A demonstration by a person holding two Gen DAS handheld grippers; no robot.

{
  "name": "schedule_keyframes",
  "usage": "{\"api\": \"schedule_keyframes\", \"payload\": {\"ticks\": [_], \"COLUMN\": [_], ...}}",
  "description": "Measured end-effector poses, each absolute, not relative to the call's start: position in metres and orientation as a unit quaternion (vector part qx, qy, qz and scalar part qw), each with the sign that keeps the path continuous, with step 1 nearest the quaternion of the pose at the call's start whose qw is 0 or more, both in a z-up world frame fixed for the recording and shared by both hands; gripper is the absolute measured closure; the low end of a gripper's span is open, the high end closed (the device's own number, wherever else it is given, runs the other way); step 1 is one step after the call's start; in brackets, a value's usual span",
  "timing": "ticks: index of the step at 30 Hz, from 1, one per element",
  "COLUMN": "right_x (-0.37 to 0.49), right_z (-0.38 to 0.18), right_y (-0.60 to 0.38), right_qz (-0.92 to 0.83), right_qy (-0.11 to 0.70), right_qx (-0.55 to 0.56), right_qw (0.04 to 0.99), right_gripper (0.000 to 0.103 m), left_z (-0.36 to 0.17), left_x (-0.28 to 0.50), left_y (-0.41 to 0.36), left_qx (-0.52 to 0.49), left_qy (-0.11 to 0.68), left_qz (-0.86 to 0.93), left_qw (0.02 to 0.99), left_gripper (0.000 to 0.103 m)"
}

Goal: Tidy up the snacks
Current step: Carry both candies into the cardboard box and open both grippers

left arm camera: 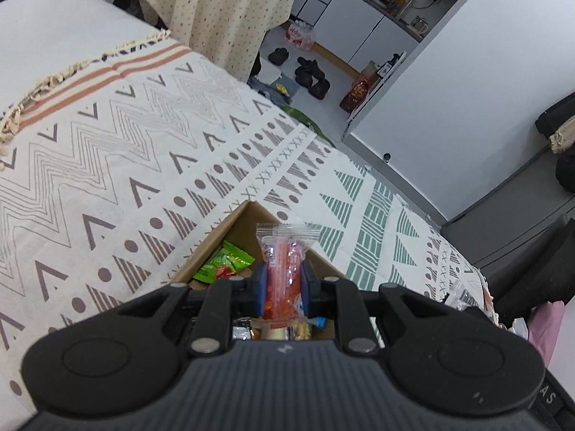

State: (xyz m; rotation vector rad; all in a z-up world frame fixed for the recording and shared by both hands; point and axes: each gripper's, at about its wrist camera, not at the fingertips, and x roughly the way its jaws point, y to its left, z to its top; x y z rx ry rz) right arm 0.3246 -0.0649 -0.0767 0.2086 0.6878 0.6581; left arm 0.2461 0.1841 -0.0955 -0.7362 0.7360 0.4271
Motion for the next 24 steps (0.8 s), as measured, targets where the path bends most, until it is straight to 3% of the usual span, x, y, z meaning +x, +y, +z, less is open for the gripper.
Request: {"api": "schedule_keyframes", "payload": {"ticks": [5, 10, 17, 18, 21, 24], "right_x": [0.325, 0.327, 0.326, 0.325, 0.326, 0.329], "right_z": [-0.083, -0.092, -0.103, -0.104, -0.108, -0.104], "right_y": [-0.048, -0.028, 0.001, 0.006, 0.014, 0.000], "right_qz": [0.327, 0.338, 0.361, 0.367, 0.373, 0.351], "right_qy": [0.338, 0.348, 0.360, 0.359, 0.373, 0.376], "right_qx": [0.095, 0.087, 0.081, 0.079, 0.069, 0.086], "right_qw": [0.878, 0.870, 0.857, 0.855, 0.847, 0.853], "right_gripper": [0.073, 0.073, 0.072, 0.071, 0.048, 0.046], "left_z": [-0.113, -0.129, -0.129, -0.128, -0.125, -0.121], "left_x": [0.257, 0.263, 0.252, 0.251, 0.248, 0.244], "left_y": [0.190, 0.206, 0.230, 0.232, 0.232, 0.231], "left_qx": [-0.355, -0.368, -0.378, -0.381, -0.371, -0.371], "left_qy": [0.371, 0.393, 0.385, 0.385, 0.388, 0.387], "left_qz": [0.188, 0.192, 0.200, 0.197, 0.201, 0.191], "left_qw": [0.837, 0.820, 0.818, 0.818, 0.820, 0.822], "left_gripper": [0.083, 0.066, 0.064, 0.064, 0.060, 0.056]}}
